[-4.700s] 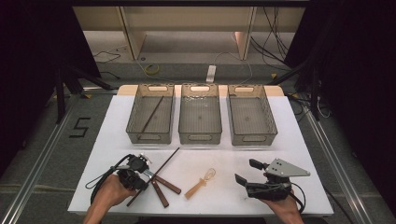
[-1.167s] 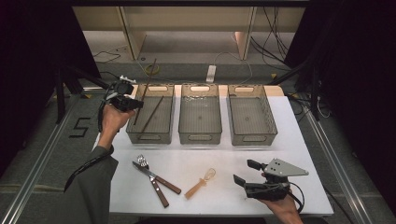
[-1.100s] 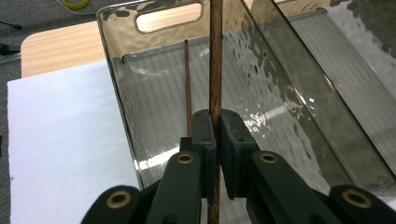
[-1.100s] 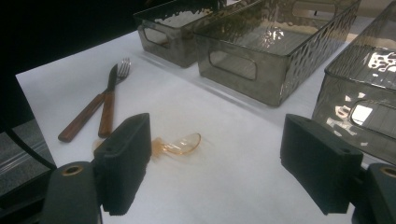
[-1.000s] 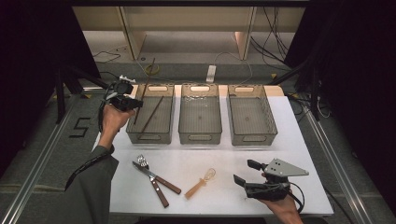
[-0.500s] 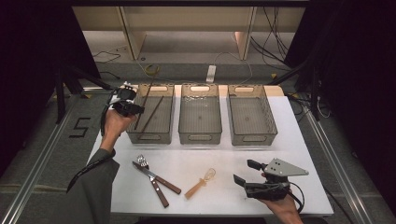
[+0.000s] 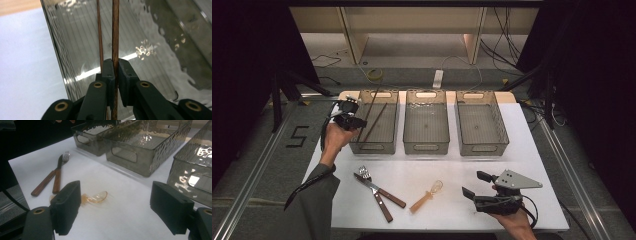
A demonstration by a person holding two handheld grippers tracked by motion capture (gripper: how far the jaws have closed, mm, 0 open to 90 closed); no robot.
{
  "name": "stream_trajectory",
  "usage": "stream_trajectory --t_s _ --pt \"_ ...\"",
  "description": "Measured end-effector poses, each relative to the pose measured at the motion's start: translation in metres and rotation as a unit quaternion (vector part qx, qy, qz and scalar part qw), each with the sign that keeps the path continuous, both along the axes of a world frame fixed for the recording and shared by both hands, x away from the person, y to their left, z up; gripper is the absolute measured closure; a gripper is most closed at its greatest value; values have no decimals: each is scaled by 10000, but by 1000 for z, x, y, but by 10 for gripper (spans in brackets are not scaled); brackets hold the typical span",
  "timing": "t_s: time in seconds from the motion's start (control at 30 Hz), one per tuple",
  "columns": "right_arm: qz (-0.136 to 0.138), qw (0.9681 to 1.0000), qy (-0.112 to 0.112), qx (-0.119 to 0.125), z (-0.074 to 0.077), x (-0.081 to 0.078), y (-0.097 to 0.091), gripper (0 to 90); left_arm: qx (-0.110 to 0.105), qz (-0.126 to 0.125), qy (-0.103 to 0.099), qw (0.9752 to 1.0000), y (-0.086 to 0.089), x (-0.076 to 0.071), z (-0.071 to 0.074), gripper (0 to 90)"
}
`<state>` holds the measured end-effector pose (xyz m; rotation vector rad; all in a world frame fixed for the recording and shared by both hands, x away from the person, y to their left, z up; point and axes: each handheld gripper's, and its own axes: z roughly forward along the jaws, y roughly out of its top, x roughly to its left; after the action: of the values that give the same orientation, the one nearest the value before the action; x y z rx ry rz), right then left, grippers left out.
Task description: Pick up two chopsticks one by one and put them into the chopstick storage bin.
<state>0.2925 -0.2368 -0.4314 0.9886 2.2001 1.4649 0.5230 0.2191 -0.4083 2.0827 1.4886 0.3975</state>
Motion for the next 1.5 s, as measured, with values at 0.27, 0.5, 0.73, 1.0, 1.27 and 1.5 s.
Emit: stream_trajectory --t_s 0.27,0.5,0.73,1.0,1.27,1.5 --pt "-11 10000 -5 2 0 0 0 256 -277 122 48 9995 -3 -4 8 525" --pt "-13 10000 2 1 0 0 -1 256 -475 -44 -99 9988 -10 -26 24 306" --pt "-38 10000 -10 -24 1 -1 -1 256 -842 -349 -207 9956 -17 -54 27 234" --pt "-88 10000 -4 25 2 -1 -3 256 -606 -546 -334 9961 -28 -73 30 182" --pt "-82 10000 -36 40 2 -2 -4 256 -559 -821 -373 9944 -45 -88 34 155" --pt "-99 9999 -28 41 2 -1 -5 256 -565 -1015 -381 9925 -59 -96 33 153"
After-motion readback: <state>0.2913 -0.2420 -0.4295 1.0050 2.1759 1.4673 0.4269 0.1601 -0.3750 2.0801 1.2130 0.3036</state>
